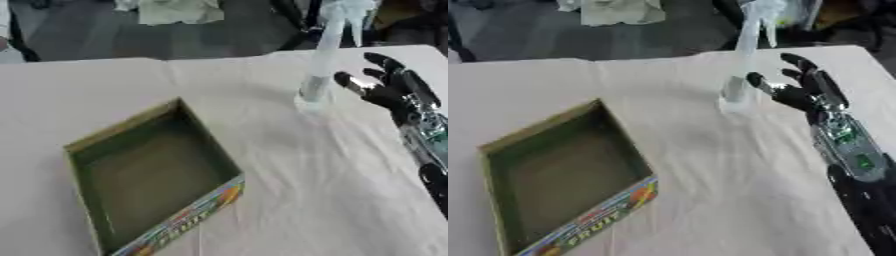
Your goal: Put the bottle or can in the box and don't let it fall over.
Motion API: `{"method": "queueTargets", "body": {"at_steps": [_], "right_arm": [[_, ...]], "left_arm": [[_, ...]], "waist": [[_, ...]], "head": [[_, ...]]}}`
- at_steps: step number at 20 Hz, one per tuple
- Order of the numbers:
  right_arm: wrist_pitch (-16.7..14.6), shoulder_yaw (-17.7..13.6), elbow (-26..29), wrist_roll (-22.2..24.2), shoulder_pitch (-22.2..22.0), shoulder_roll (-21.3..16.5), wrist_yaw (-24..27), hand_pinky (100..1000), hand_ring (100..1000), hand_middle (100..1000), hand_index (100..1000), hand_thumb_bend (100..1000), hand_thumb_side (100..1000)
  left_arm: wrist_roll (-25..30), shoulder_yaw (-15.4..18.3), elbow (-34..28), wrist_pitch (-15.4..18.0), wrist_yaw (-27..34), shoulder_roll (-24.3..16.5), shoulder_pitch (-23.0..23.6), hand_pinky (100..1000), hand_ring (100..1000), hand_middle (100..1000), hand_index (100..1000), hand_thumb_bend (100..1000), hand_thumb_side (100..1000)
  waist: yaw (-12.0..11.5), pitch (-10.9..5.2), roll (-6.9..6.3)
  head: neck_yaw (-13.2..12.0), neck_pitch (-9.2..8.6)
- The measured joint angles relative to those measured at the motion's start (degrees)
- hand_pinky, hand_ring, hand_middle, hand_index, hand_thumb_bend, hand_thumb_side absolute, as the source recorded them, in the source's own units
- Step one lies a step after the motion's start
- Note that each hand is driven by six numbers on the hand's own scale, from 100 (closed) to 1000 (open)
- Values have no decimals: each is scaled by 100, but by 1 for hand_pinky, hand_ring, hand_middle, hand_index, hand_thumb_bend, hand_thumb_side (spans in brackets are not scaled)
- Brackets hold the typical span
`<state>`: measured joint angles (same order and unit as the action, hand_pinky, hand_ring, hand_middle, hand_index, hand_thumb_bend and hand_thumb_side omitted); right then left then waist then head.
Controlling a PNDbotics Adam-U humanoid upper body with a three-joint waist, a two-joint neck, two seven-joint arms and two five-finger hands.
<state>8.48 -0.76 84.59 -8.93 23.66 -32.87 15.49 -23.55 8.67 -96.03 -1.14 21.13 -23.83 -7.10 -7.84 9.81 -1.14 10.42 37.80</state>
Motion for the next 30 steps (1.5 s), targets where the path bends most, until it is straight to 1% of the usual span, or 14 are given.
{"method": "queueTargets", "body": {"at_steps": [16,30], "right_arm": [[5,62,-123,40,220,152,1,734,965,993,902,666,304],[-20,85,-383,32,502,327,-37,741,979,1000,913,665,307]], "left_arm": [[7,-1,0,-6,1,0,-10,780,777,732,788,623,760],[11,-6,0,-9,1,1,-15,781,778,732,788,621,761]], "waist": [[-29,38,-10],[-35,57,-10]], "head": [[12,-41],[29,-58]]}}
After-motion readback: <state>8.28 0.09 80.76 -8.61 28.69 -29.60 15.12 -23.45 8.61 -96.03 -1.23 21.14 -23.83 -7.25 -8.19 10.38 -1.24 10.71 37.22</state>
